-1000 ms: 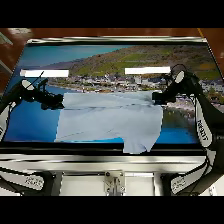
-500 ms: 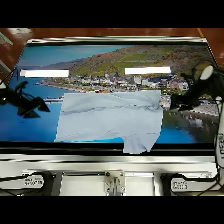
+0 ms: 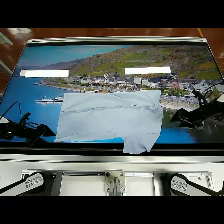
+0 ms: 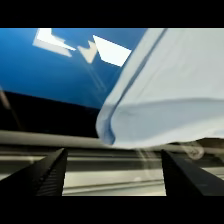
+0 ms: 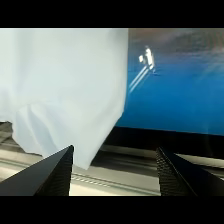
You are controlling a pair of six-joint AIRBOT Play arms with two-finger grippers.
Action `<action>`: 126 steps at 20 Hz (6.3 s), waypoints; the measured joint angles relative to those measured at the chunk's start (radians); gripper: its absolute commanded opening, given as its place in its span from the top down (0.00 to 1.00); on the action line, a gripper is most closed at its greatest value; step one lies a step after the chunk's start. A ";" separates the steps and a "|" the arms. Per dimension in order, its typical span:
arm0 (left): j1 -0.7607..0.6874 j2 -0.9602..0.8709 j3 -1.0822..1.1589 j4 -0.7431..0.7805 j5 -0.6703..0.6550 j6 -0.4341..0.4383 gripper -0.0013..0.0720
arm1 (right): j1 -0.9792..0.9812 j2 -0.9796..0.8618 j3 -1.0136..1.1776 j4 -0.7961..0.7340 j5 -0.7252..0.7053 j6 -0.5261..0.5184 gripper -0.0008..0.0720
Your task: Fold the shirts.
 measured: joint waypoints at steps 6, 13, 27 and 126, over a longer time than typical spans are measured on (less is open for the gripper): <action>-0.039 -0.051 -0.048 -0.063 0.090 0.011 0.42 | -0.009 0.009 -0.019 0.021 -0.011 -0.006 0.11; -0.070 -0.070 -0.055 -0.101 0.151 0.015 0.93 | 0.032 0.009 -0.184 0.004 -0.055 0.006 0.11; -0.075 -0.070 -0.054 -0.106 0.135 0.042 0.93 | 0.259 0.010 -0.415 0.083 -0.404 0.113 0.90; -0.886 -0.575 0.808 -0.510 0.380 -0.010 0.93 | 0.254 -0.050 0.255 0.312 -0.159 0.077 0.90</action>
